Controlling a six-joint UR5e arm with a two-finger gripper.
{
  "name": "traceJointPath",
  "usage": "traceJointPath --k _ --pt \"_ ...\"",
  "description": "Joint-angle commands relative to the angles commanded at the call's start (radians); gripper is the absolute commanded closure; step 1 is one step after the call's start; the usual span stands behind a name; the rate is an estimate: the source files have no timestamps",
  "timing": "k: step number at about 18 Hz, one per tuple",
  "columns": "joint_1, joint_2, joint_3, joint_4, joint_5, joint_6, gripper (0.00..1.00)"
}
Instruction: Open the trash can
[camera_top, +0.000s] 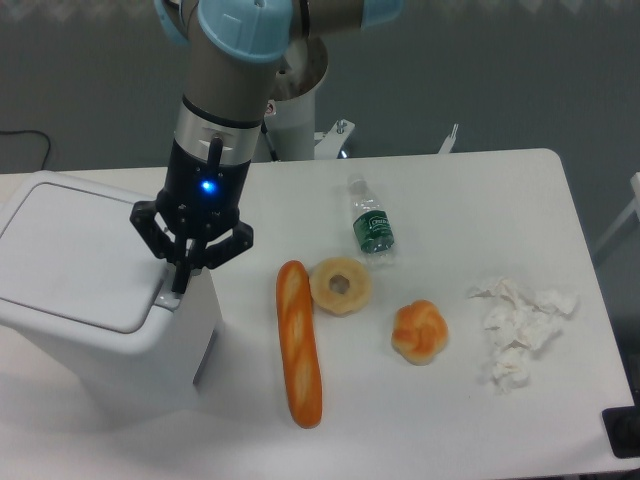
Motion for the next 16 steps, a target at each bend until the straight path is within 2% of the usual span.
traceJointPath --k 6,11,13,16 --pt "0.002 0.008 0.006 0.0 -0.002 0.0 0.98" --pt "0.032 0.014 0.02 0.002 0.0 0.047 0.6" --pt "0.08 0.012 0.02 0.0 0.0 0.071 0.58" --pt "0.155 0.008 0.02 0.0 0.003 0.106 0.47"
